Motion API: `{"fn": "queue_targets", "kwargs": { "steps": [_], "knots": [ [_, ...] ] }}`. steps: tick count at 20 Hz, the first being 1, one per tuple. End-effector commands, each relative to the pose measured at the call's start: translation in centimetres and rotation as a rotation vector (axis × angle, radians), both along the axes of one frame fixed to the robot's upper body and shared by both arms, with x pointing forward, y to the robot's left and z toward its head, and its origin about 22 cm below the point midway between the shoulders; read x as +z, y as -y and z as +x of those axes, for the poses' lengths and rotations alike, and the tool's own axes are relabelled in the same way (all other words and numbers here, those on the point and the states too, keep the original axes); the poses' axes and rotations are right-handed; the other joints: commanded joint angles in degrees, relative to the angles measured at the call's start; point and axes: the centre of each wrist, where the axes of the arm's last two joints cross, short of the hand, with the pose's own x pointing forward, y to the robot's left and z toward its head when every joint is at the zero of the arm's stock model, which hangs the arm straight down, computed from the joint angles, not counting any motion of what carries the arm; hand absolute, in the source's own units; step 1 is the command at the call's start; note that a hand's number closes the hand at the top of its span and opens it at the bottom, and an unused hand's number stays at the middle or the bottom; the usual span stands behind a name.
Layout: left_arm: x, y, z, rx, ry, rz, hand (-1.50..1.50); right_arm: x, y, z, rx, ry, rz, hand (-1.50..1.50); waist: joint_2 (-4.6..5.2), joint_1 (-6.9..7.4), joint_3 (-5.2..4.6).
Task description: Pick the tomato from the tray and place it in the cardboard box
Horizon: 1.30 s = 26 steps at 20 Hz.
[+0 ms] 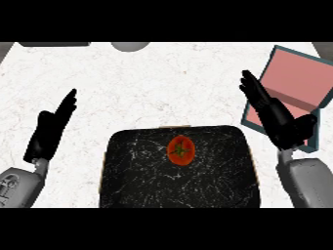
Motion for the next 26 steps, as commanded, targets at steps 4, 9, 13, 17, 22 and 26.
{"fn": "queue_targets", "kwargs": {
  "steps": [4,9,13,17,22,26],
  "knots": [
    [2.4,-0.5,0.2,-0.085,0.178,0.060,0.00,6.3,0.7,-2.0,-0.415,0.378,-0.098,-1.50,-3.18,-5.20,-1.35],
    [4.0,-0.5,0.3,-0.159,0.247,0.053,0.00,5.9,3.3,-4.3,-0.704,0.410,-0.362,-1.50,-3.44,-8.35,-1.75],
    [4.3,-0.2,0.0,-0.212,0.281,0.034,0.00,5.5,1.5,-7.9,-0.729,0.496,-0.528,-1.50,-2.24,-6.42,-1.49],
    [4.7,0.3,-0.3,-0.242,0.309,0.015,0.00,4.2,-0.5,-11.1,-0.653,0.482,-0.735,-1.50,-1.80,-5.07,-1.51],
    [5.1,0.2,-0.5,-0.277,0.323,0.018,0.00,4.0,-2.9,-13.8,-0.648,0.326,-0.947,-1.50,-0.99,-2.75,-1.46],
    [4.6,0.5,-0.5,-0.302,0.327,0.016,0.00,3.4,-5.8,-14.7,-0.571,0.148,-1.114,-1.50,-0.33,-1.13,-1.58]
  ]
}}
